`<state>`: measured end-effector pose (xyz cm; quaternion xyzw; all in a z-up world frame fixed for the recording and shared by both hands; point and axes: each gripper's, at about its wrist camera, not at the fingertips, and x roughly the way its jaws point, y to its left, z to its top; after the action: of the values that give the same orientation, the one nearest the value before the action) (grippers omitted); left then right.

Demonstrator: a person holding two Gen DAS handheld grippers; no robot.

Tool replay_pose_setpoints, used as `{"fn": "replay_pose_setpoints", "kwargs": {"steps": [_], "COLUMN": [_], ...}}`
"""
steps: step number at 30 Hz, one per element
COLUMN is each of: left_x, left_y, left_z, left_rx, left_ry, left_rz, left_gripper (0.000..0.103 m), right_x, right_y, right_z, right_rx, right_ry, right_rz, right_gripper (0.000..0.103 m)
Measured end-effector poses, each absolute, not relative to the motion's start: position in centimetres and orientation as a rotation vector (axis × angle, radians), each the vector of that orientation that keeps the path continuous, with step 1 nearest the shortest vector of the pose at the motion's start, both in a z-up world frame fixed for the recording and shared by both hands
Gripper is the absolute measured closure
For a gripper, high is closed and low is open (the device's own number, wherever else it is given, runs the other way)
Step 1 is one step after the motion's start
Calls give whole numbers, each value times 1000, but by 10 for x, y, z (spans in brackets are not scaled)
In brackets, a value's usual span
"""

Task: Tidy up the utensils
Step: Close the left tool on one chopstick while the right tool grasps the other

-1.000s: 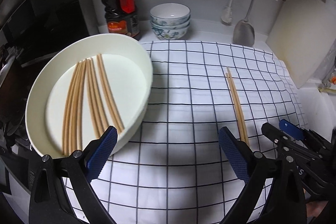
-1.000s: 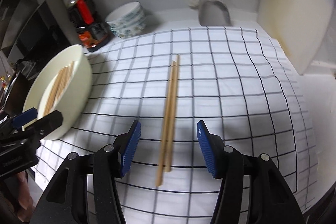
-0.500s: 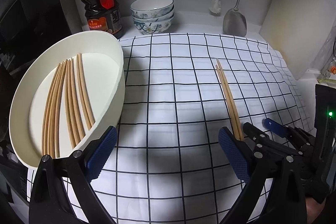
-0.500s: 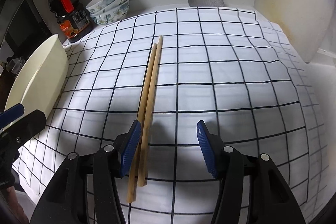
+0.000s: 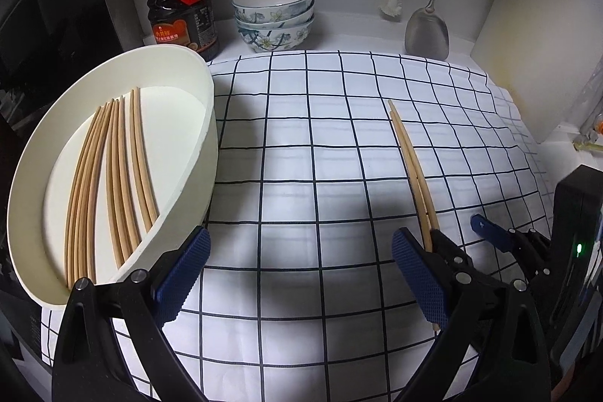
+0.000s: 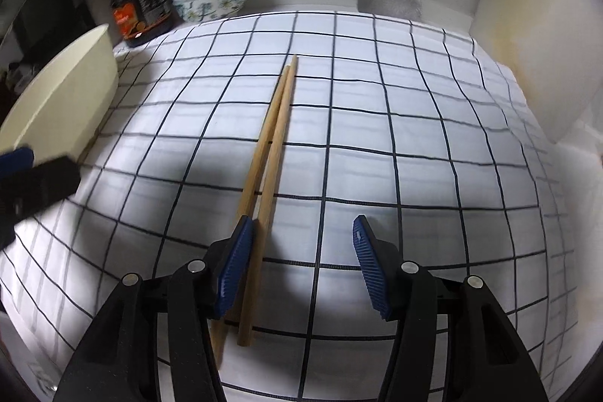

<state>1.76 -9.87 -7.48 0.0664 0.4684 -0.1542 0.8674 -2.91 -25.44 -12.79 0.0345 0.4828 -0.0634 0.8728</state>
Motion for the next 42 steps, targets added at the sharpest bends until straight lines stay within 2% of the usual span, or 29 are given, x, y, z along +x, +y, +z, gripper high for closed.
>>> {"fn": "replay_pose_setpoints", "kwargs": {"steps": [1, 3, 4, 24, 27, 33, 35, 37, 38, 39, 40, 42], "left_x": [18, 18, 18, 21, 21, 22, 19, 13, 10, 6, 4, 2], "left_y": [-101, -105, -108, -193, -198, -204, -206, -210, -213, -217, -219, -223], "left_z": [-76, -78, -79, -131, -136, -138, -136, -133, -132, -131, -131, -130], "left_rx": [140, 146, 151, 256, 268, 269, 267, 255, 265, 279, 284, 288], "left_ry": [981, 983, 984, 1021, 1025, 1002, 982, 980, 974, 967, 967, 976], "left_rz": [-326, -331, -333, -385, -374, -367, -388, -447, -461, -479, -491, -507], "left_gripper": [8, 8, 8, 8, 8, 8, 19, 47, 53, 66, 81, 95], "right_x": [-30, -29, -28, -64, -62, -55, -53, -52, -52, -52, -52, -52], "right_y": [-254, -257, -261, -344, -346, -344, -341, -340, -338, -337, -338, -341], "right_z": [-127, -127, -127, -125, -125, -128, -129, -129, -129, -129, -129, -128], "right_rx": [67, 55, 58, 149, 145, 99, 77, 78, 68, 65, 73, 97], "right_ry": [1002, 1001, 1002, 983, 979, 968, 961, 956, 955, 957, 958, 963], "right_rz": [-119, -119, -118, -202, -196, -212, -206, -195, -194, -192, -191, -187], "right_gripper": [72, 91, 96, 96, 67, 67, 71, 88, 93, 96, 97, 97]}}
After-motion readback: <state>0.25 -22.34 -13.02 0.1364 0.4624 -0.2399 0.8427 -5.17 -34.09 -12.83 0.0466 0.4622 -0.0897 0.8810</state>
